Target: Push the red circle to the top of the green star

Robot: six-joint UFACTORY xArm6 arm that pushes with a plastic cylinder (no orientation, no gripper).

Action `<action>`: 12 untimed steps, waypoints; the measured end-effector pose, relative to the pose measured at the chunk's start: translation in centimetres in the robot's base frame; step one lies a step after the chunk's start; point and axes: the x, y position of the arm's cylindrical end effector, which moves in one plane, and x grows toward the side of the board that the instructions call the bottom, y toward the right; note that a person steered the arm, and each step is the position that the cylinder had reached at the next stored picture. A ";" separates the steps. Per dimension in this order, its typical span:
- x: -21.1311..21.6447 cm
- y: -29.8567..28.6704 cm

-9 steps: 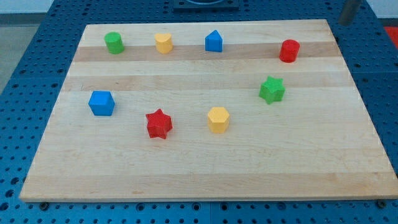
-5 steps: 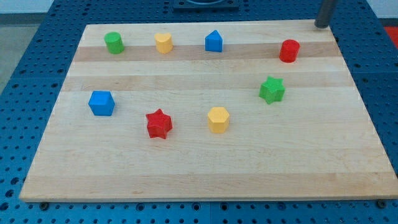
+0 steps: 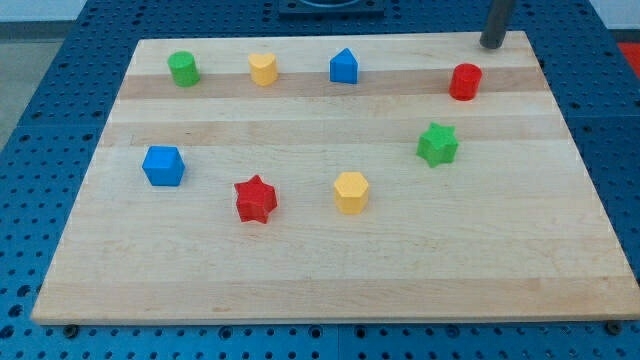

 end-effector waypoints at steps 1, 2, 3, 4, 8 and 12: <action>2.0 -0.2; 2.0 -0.3; 3.7 -3.2; 3.7 -3.3; 8.1 -6.6; 8.0 -2.4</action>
